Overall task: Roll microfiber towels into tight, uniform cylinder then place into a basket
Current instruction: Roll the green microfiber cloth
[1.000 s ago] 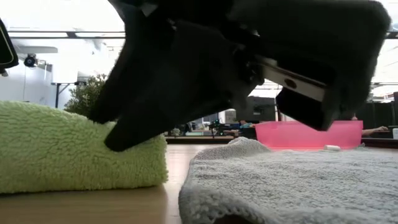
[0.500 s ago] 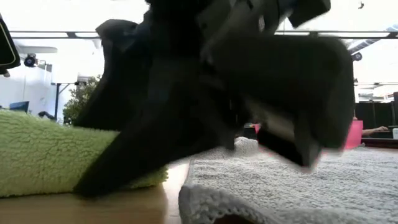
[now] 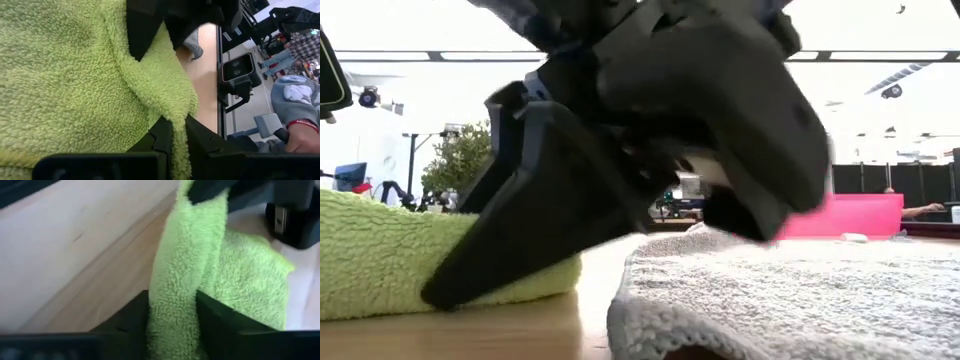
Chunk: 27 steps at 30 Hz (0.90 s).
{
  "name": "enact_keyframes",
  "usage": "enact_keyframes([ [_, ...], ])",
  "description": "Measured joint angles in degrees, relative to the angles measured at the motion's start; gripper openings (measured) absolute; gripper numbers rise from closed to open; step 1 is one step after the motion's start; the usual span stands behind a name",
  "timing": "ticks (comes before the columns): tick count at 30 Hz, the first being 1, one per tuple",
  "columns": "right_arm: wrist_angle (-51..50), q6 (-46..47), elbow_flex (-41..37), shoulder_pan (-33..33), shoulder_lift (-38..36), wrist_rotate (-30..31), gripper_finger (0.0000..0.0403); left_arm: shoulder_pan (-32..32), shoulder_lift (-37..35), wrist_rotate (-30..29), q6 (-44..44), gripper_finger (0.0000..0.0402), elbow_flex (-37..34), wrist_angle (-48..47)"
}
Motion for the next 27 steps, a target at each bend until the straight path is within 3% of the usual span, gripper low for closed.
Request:
enact_keyframes([
  [5, -0.9, 5.4, 0.1, -2.4, 0.0, -7.9, 0.0024, 0.0, 0.0, 0.0, -0.1, 0.0011, -0.2, 0.0],
  [9, -0.7, 11.2, 0.1, -4.2, 0.2, -14.6, 0.0017, 0.0, 0.0, 0.8, 2.1, 0.0011, -0.1, -0.9],
  [15, 1.2, 22.5, 0.3, -7.2, 3.7, -28.6, 0.0015, 0.0, 0.1, 0.1, 16.0, 0.0030, 0.0, -0.7],
  [23, 3.4, 25.6, 0.3, -7.8, 6.5, -32.3, 0.0014, 0.0, -2.8, -0.9, 36.6, 0.0068, 0.0, -1.5],
  [27, 4.0, 26.6, 0.3, -7.7, 6.5, -32.4, 0.0014, -0.3, -7.5, -3.1, 43.3, 0.0070, -0.5, -7.9],
])
